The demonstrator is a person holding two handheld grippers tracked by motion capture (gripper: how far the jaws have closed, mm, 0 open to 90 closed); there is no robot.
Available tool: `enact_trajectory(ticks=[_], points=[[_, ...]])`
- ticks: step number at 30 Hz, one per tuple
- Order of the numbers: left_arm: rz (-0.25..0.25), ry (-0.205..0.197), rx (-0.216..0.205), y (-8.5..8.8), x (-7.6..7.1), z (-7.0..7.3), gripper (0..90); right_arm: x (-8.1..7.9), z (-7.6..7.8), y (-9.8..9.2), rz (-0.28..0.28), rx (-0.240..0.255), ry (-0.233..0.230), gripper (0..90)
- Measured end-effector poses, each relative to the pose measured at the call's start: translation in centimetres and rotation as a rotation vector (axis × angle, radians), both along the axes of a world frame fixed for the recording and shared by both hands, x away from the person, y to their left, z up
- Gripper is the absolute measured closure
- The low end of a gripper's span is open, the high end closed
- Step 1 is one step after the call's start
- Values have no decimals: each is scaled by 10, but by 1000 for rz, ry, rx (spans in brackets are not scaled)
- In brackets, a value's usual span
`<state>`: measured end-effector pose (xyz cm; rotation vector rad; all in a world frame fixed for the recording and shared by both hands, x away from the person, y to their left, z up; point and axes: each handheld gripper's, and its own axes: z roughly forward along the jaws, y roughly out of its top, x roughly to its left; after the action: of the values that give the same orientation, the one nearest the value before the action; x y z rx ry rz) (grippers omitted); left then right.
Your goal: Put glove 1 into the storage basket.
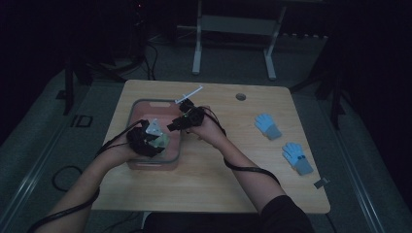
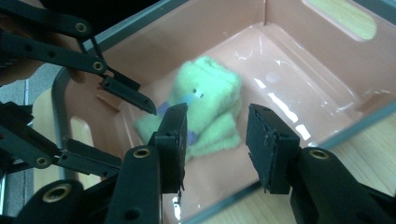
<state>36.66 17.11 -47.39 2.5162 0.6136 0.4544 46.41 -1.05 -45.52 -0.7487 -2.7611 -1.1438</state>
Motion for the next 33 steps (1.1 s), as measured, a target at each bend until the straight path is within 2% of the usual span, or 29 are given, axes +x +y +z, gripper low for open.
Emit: enact_trajectory(ticks=[1,3,4,6,11,14,15,16,17,18,19,21,22,23,24,32,33], points=[[-8,6,-8,-6,0,2,468,-2,2,-6,0,3,-4,584],[-8,6,-8,-6,0,2,468,-4,3,-10,-3,3,-8,584],[-23,8,-15,-16,0,6,468,-5,4,-19,-5,8,-16,580],[-24,-6,-30,-20,-1,8,469,-6,4,-28,-15,10,-21,579],[-41,8,-63,-32,-1,15,470,-8,4,-53,-42,20,-20,579],[-50,9,-61,-38,-2,17,469,-9,3,-62,-55,19,-26,576],[-58,10,-74,-45,-3,18,468,-11,3,-72,-62,13,-35,572],[-58,10,-74,-45,-3,18,468,-11,3,-72,-62,13,-35,572],[-61,14,-87,-48,-3,18,456,-13,3,-82,-75,12,-44,570],[-65,26,-108,-51,-3,18,456,-13,3,-82,-75,12,-44,570],[-62,23,-109,-59,-3,17,420,-14,3,-92,-88,8,-48,567],[-62,23,-109,-59,-3,17,403,-14,2,-97,-96,6,-50,567],[-70,26,-104,-69,-5,15,360,-15,2,-108,-105,5,-56,567],[-70,26,-104,-69,-5,15,347,-15,2,-108,-105,5,-56,567],[-81,28,-102,-77,-6,14,337,-17,1,-117,-119,6,-60,567],[-93,32,-92,-97,-12,9,245,-22,-5,-145,-153,-1,-71,567],[-106,43,-90,-101,-13,7,217,-23,-6,-148,-155,-3,-73,567]])
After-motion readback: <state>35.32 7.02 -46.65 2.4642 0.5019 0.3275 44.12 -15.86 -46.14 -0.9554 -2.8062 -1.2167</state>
